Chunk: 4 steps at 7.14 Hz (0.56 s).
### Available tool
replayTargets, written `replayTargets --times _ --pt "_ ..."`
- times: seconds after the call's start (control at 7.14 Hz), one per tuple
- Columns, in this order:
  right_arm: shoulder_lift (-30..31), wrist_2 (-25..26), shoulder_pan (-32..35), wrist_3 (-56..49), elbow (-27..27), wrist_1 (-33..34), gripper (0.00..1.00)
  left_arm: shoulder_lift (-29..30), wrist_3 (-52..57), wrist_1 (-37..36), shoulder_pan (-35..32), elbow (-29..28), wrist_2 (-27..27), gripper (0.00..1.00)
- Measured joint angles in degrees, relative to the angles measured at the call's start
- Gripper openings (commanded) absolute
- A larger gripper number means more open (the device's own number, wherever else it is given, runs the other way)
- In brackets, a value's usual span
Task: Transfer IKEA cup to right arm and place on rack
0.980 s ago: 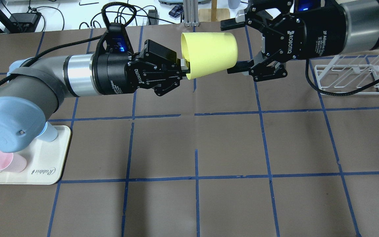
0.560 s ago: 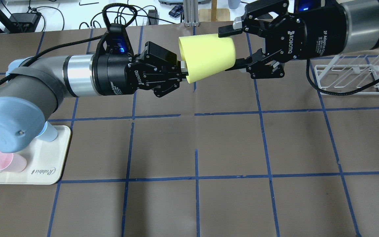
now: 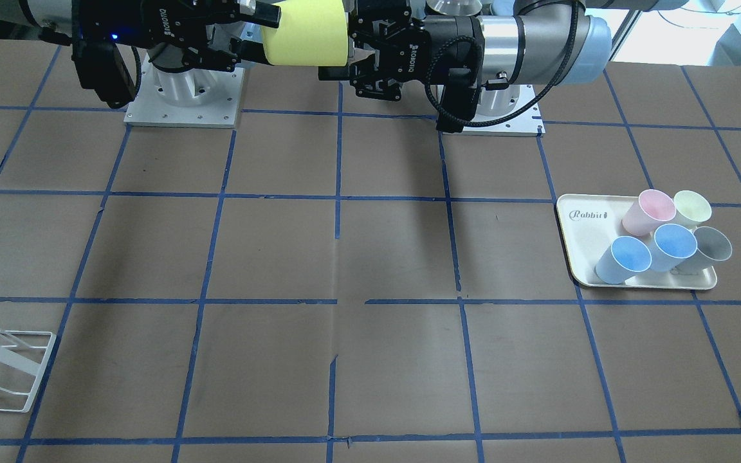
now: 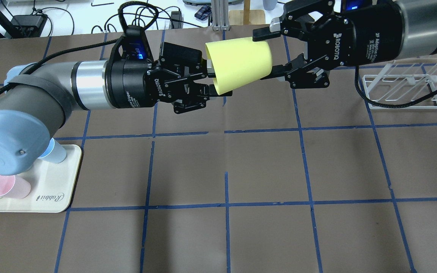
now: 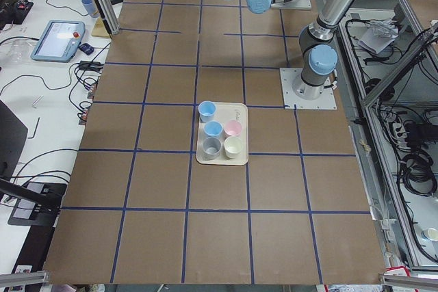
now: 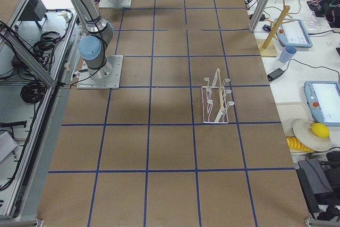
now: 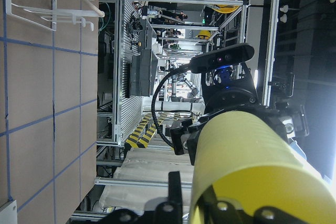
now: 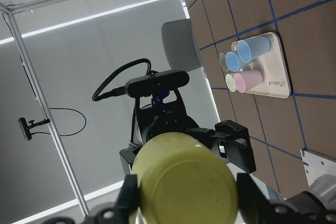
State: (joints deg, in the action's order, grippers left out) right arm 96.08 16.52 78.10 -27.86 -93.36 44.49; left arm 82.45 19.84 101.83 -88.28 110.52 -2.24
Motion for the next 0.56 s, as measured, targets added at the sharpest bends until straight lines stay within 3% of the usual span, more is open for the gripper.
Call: replayTargets --times 0.56 --pt "-0.3 3.2 -2.1 1.0 0.4 1.2 0.48 -1.9 -2.1 0.2 5.4 -0.1 -7.4 0.99"
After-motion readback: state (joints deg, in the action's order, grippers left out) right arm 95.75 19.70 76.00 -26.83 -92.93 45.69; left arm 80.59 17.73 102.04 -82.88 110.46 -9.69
